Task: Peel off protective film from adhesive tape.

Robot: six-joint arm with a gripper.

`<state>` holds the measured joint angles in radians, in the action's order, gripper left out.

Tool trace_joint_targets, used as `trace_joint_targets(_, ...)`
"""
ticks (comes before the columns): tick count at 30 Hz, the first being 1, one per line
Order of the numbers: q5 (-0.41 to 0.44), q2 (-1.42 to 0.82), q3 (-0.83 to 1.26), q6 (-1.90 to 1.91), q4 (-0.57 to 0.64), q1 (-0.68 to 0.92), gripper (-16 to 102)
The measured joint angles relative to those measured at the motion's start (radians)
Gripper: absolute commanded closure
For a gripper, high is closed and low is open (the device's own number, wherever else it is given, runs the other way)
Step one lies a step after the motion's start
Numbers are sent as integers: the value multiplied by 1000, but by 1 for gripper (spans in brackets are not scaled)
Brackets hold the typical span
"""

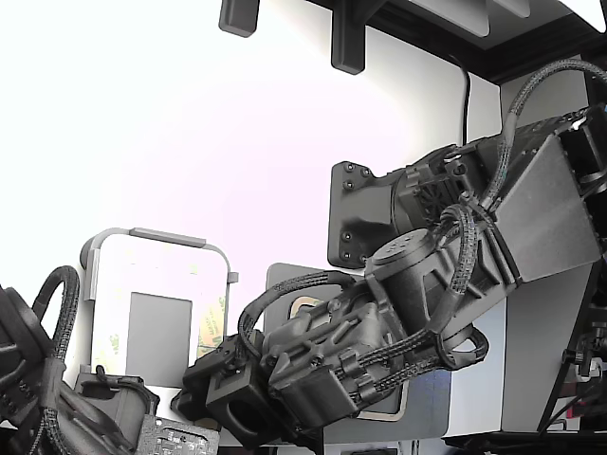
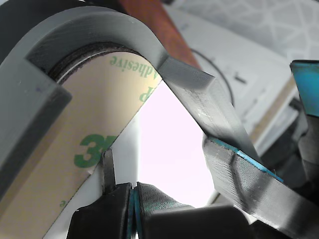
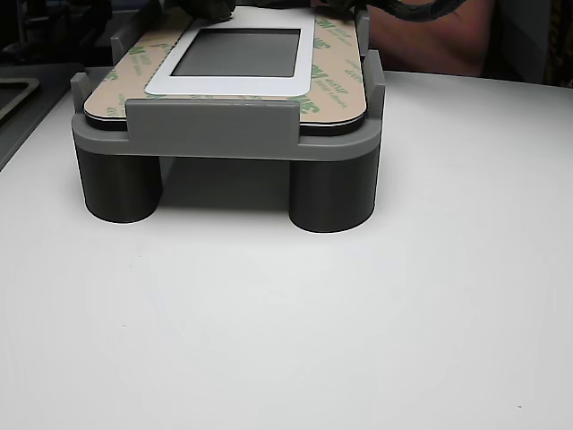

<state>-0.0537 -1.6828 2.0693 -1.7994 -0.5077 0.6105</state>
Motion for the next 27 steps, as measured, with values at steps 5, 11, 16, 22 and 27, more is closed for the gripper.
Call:
trace_joint_targets(5, 2, 0, 0, -8, 3, 0, 96)
trace_joint_targets(11, 2, 0, 0, -18, 9, 0, 96)
trace_joint_targets(16, 2, 0, 0, -23, 14, -2, 96)
trace_joint_targets(22, 0, 0, 5, -28, 26, -6, 96)
trace_joint_targets(27, -2, 0, 11, -28, 26, -6, 96)
